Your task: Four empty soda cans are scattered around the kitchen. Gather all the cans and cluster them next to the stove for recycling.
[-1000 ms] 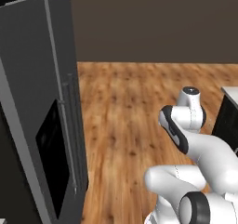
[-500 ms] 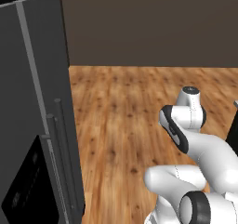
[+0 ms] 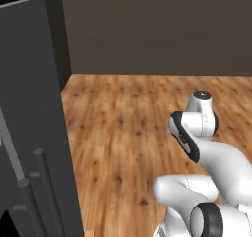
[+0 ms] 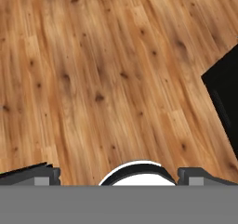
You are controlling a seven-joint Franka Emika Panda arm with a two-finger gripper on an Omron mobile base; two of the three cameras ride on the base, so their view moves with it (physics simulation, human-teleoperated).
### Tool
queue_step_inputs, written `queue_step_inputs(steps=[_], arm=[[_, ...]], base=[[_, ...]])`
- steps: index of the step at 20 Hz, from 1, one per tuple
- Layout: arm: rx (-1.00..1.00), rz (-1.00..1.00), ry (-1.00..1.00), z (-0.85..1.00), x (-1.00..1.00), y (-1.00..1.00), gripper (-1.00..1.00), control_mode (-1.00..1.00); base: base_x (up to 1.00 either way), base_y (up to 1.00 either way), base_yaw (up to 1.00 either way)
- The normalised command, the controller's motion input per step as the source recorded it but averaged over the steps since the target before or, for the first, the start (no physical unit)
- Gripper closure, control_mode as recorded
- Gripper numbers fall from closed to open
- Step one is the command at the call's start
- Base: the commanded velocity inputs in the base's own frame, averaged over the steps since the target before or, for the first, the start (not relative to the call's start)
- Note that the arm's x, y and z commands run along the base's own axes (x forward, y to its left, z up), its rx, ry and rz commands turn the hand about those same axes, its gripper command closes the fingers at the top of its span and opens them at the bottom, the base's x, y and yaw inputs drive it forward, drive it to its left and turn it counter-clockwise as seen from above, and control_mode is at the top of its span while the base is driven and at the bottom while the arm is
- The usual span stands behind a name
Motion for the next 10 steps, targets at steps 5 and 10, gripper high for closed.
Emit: queue_step_inputs(steps=[5,10], arm=[[0.0,0.0,0.0,0.0,0.0,0.0,-1.0,1.0],[0.0,0.0,0.0,0.0,0.0,0.0,-1.0,1.0]], base=[[0.75,0.0,-0.01],[0.74,0.0,-0.08]])
